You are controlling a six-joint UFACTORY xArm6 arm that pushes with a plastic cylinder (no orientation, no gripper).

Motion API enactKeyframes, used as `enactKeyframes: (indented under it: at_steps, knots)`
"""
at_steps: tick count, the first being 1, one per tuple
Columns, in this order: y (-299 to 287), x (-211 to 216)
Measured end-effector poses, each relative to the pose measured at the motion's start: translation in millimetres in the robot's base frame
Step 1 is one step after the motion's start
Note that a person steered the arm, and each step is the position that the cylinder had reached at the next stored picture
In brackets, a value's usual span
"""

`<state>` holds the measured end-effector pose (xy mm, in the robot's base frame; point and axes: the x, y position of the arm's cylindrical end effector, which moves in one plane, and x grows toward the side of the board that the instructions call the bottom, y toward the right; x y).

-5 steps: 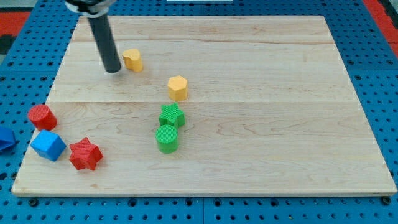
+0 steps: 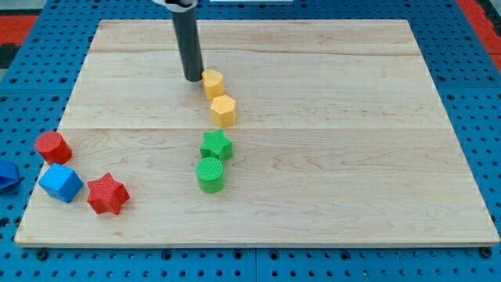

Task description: Place the yellow heart above the yellow hexagon

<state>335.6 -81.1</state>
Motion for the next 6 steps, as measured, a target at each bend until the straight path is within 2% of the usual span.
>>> enactKeyframes:
  at_steps: [6]
  knots:
    - [8,-16]
